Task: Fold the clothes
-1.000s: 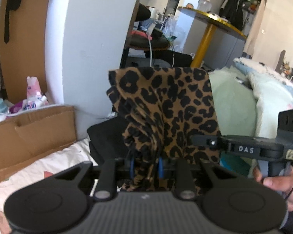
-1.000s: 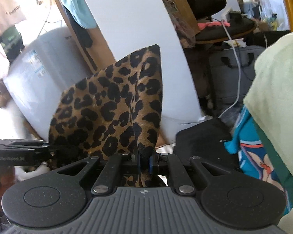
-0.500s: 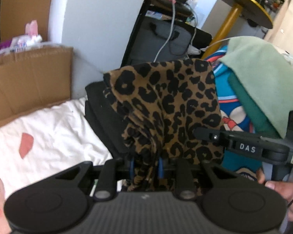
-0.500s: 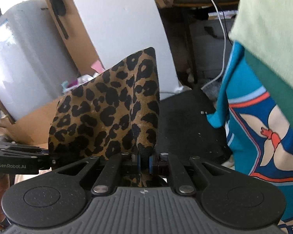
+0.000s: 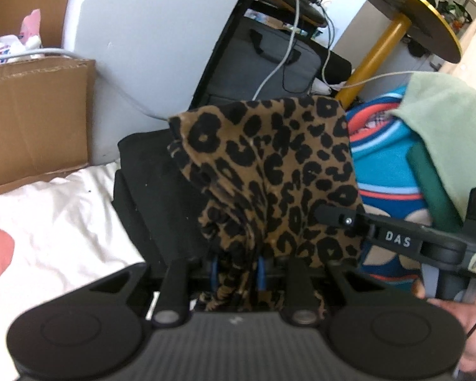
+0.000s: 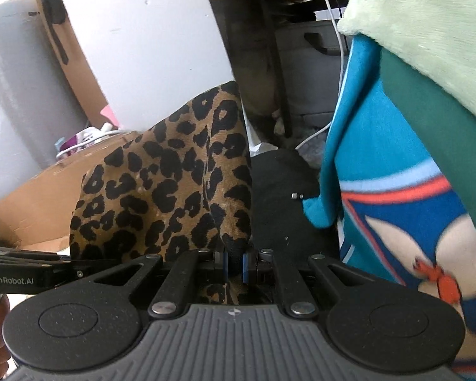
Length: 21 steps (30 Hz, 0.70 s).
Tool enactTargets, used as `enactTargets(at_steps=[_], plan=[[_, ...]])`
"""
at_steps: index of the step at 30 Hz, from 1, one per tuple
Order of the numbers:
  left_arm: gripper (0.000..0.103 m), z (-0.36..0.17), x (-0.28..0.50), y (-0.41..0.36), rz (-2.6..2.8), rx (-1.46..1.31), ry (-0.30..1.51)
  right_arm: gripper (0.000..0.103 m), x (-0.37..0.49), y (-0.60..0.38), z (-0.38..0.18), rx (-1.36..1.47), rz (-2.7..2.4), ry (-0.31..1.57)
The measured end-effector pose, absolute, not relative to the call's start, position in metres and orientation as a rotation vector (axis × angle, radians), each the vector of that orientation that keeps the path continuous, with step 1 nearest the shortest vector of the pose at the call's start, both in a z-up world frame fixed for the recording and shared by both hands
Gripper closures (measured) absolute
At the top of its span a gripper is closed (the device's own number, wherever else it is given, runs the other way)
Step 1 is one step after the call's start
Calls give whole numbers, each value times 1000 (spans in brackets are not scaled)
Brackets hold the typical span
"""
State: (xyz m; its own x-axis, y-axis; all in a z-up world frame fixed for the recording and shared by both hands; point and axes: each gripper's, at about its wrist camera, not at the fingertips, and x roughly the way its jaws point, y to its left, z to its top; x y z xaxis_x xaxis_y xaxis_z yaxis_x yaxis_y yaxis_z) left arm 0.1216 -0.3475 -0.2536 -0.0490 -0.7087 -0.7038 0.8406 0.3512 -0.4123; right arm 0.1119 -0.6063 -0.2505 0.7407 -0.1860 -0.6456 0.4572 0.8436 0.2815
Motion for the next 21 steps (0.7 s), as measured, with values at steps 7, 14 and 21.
enactTargets(at_steps=[7, 14, 21], plan=[[79, -273, 141, -371, -1248, 129, 1071, 97, 141, -633, -265, 462, -396, 669], [79, -297, 170, -392, -1224, 90, 1132, 97, 180, -652, -280, 443, -406, 705], [79, -323, 199, -405, -1192, 5, 1227, 97, 219, -668, -296, 441, -409, 731]])
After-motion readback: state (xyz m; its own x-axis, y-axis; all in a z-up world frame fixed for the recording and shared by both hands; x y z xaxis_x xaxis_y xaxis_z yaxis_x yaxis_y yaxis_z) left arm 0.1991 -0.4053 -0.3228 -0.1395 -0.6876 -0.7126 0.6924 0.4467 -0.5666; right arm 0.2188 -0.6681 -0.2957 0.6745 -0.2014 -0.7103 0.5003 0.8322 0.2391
